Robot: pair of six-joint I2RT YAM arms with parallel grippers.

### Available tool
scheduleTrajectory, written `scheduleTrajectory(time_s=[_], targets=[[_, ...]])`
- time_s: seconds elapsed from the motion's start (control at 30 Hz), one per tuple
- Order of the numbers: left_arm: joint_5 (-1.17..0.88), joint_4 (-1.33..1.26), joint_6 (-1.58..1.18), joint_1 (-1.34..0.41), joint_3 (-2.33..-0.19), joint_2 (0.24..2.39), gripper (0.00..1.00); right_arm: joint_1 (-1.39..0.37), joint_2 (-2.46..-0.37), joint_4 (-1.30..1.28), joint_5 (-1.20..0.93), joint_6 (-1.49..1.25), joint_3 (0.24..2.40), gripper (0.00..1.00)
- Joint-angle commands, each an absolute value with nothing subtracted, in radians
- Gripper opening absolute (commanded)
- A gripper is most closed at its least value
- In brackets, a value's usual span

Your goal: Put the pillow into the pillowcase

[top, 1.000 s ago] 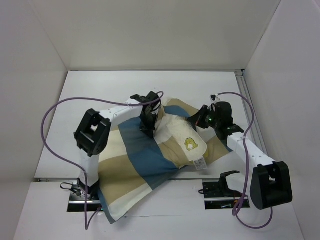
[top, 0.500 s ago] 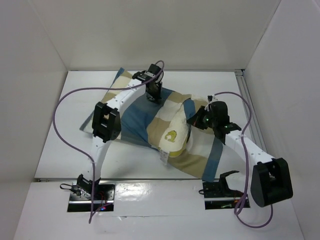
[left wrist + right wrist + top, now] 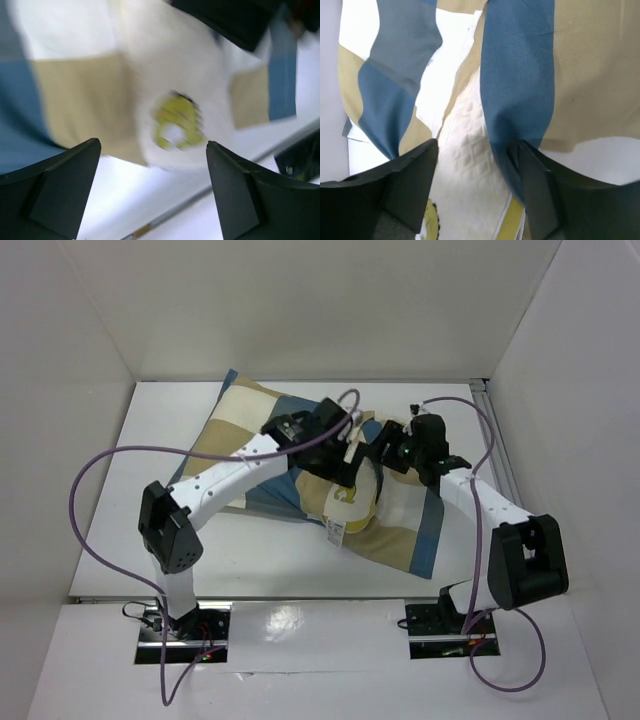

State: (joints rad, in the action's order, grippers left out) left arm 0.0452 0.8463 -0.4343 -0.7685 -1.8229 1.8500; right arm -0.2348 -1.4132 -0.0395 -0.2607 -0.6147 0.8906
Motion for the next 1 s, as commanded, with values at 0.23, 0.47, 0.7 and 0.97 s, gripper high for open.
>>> scheduleTrajectory(time_s=[0.23,0.47,0.7,0.97], targets=[[0.225,0.861,-0.428,-0.998,-1.747,1.859,1.00,-0.170,-1.102,-0.256,-0.167,-0.626,0.775,0.81],[0.273,0.829,-0.428,-1.009,-1.802,1.959,1.00,-0.158,-1.031,-0.316,-0.176,-0.681,0.683,0.81],[0.345,0.880,-0.457,-0.917,-1.973,2.105,0.00,-0.149,-1.051,-0.261,-0.274,-0.710,0.652,0.75],[0.057,0.850,-0.448,-0.738,-1.974,1.993,0.00,-0.189,-1.137,-0.085,-0.247,-0.764,0.650,0.58]])
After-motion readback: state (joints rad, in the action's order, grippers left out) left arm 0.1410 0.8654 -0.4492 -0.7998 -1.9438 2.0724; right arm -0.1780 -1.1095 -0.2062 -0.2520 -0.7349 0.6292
